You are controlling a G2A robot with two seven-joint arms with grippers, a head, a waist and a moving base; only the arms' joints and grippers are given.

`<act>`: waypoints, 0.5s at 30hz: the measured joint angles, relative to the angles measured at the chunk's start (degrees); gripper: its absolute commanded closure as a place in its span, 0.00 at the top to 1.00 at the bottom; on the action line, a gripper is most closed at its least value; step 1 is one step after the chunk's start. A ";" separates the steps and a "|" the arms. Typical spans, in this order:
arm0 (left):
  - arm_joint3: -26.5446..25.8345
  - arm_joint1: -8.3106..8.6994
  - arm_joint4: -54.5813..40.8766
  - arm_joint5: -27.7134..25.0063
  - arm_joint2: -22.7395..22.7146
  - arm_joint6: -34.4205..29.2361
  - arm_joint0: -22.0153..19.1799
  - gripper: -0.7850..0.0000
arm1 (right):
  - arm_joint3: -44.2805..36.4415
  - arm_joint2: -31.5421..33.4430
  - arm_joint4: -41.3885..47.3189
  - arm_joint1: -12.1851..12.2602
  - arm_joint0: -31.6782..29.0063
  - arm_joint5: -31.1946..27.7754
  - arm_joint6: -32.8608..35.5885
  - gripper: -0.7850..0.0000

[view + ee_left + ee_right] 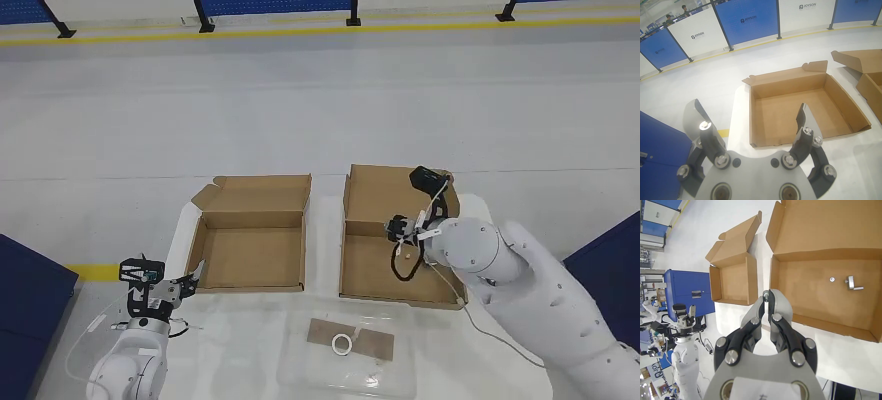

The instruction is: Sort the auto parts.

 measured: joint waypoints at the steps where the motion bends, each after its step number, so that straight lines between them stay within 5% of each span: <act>1: 0.00 0.00 0.00 0.00 0.00 0.00 0.00 1.00 | 0.41 -0.20 -0.41 -0.02 -0.26 -0.19 -0.46 0.00; 7: 0.00 0.00 0.00 0.00 0.00 0.00 0.00 1.00 | 8.11 -8.22 -8.62 -1.72 4.23 3.96 0.24 0.00; 15: 0.00 0.00 0.00 0.00 0.00 0.00 0.00 1.00 | 23.38 -21.16 -7.82 -7.83 14.64 5.91 3.17 0.00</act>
